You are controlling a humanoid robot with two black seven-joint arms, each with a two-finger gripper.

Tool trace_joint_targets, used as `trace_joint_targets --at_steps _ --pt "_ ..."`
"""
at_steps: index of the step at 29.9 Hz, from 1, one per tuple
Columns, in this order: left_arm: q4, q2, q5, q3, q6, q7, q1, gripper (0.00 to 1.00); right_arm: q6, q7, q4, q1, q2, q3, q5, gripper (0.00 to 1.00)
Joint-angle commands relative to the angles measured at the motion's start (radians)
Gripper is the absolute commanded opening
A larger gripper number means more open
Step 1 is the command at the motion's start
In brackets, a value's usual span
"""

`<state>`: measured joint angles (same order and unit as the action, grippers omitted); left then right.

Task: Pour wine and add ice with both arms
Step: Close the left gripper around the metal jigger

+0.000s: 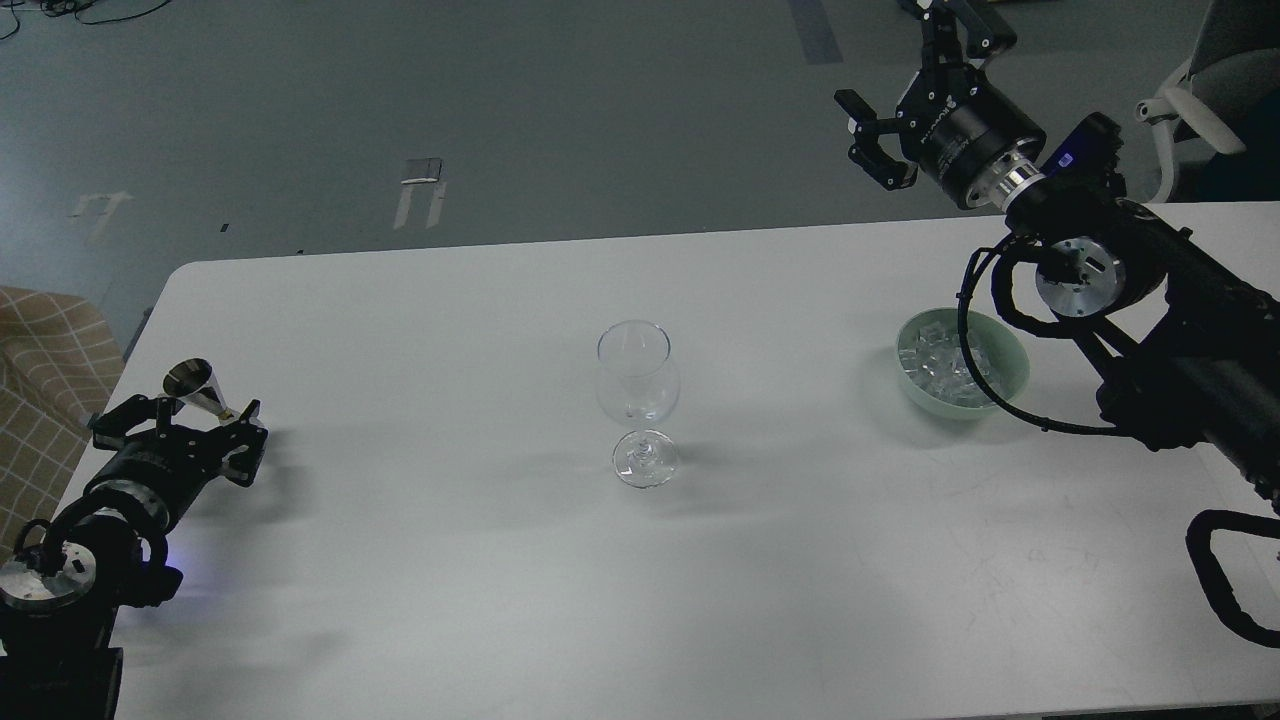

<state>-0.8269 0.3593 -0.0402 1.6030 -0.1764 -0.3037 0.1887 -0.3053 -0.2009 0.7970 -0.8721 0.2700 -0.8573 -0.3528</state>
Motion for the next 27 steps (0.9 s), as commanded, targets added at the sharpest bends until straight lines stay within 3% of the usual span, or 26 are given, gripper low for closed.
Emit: trace_joint_targets --at_steps 1,13,27 --pt "0.005 -0.002 0.0 -0.012 0.0 0.005 0.0 0.55 0.003 0.0 0.001 -0.002 0.0 0.001 0.0 1.0" --pt "0.037 0.0 -0.001 -0.012 -0.003 0.009 0.003 0.43 0.005 0.0 0.004 -0.005 -0.002 0.027 0.0 1.0" --pt "0.038 0.0 -0.004 -0.012 -0.002 0.018 0.034 0.42 0.005 0.0 0.002 -0.007 0.0 0.029 0.0 1.0"
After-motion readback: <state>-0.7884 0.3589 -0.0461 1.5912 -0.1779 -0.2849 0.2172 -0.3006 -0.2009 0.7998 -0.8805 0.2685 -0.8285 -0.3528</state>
